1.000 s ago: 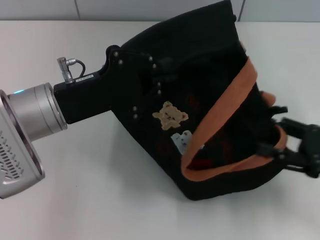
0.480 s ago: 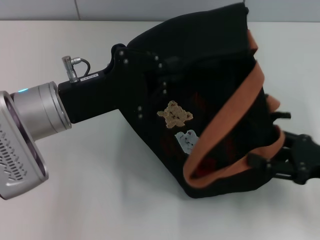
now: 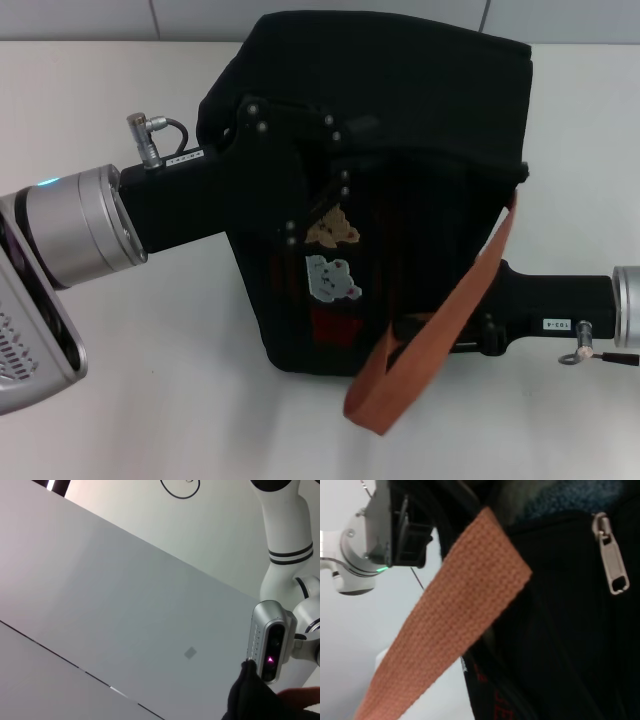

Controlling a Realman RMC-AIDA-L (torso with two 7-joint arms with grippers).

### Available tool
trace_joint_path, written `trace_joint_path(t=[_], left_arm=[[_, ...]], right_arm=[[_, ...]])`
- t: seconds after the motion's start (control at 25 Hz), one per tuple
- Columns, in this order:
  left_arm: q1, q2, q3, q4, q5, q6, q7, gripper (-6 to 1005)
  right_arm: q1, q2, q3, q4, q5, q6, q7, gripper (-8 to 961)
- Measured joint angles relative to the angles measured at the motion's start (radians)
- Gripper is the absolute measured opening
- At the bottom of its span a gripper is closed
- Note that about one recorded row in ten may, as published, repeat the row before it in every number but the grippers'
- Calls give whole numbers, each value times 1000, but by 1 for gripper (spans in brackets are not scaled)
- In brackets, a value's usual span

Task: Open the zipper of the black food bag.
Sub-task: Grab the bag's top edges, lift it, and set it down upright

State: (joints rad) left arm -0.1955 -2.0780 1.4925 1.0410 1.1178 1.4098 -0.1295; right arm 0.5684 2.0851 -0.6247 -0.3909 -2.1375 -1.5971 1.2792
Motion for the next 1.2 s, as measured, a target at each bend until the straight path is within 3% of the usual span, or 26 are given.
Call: trace_joint_path(t=[0.2,0.28,0.4,0.44,0.52,0.92,1.2], left_arm=[[-1,1,1,1,-1,1,1,101],[-1,1,2,-4,0,-1,1,101],[-1,1,2,-5,1,-2,2,101],[-1,1,2,-5,1,-2,2,101],[-1,1,2,-7,3,-4,7,100],[-5,-1,1,-12,2,-6,16,99],[-6,-1,3,-12,3,-2,23,99]], right_arm=[[-52,-7,24,-35,29,-130,-6,809],[-155,-19,42,-113,100,-228,0,809],[-176,-26,48,-122,117,-240,1,809],[-211,-44,84,-118,133,-256,2,809],[-235,-54,128,-111,137,-274,-2,809],[-255,-61,165,-115,134,-300,-10,810],[-260,-79,293,-108,135,-390,-9,809]])
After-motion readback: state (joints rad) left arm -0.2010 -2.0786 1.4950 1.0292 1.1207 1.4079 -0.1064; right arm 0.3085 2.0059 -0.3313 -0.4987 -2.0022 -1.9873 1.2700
